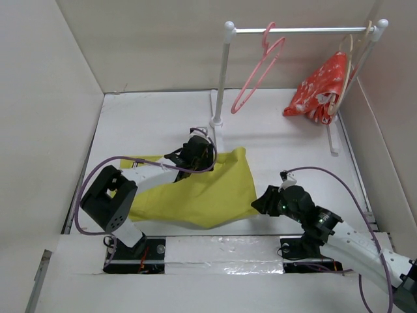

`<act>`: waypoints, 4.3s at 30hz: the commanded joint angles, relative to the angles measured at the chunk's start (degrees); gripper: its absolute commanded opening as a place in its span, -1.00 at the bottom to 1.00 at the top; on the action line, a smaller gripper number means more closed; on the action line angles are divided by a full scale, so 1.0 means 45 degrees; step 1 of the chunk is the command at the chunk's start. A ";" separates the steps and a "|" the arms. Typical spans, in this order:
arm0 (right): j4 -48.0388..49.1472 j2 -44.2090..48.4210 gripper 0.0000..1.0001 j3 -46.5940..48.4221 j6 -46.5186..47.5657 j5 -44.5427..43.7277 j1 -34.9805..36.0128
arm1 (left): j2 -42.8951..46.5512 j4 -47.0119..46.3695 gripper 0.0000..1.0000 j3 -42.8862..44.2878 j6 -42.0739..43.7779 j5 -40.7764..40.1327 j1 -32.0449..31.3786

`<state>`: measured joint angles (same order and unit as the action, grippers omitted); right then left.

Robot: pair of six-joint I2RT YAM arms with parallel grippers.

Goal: Place the trousers on the hanger
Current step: Fold the trousers at the center of the board, then pick up the hanger from the clothesline.

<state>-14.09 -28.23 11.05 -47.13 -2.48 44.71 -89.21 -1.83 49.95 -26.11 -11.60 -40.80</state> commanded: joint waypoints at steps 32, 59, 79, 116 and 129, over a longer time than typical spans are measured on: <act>-0.0793 0.1059 -1.00 -0.0659 -0.0756 0.1157 -0.0853 | 0.1895 -0.3109 -1.00 -0.1707 -0.0058 0.1817 0.2777; 0.1799 -0.3076 0.18 0.1702 0.0824 -0.0913 -0.0286 | 0.4332 -0.3522 -0.05 -0.2172 -0.0721 0.1871 0.2230; 0.2529 -0.2911 -1.00 -0.0365 -0.0169 0.0395 -0.2611 | 0.4944 -0.3639 -0.84 -0.6707 -0.4119 -0.1368 -0.0153; -0.2710 -1.0621 0.91 1.8485 0.9575 0.2328 -0.7884 | 0.8535 -0.5569 -0.68 -0.5162 0.0880 0.0644 -0.0993; -0.1069 -1.1949 -0.08 1.6764 0.9068 0.5042 -0.8763 | 0.8261 -0.5374 -0.67 -0.5006 0.0724 0.0624 -0.0993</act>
<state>-23.35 -81.47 86.72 -6.26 15.53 5.41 -52.49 -23.53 27.38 -23.42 -9.17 -45.17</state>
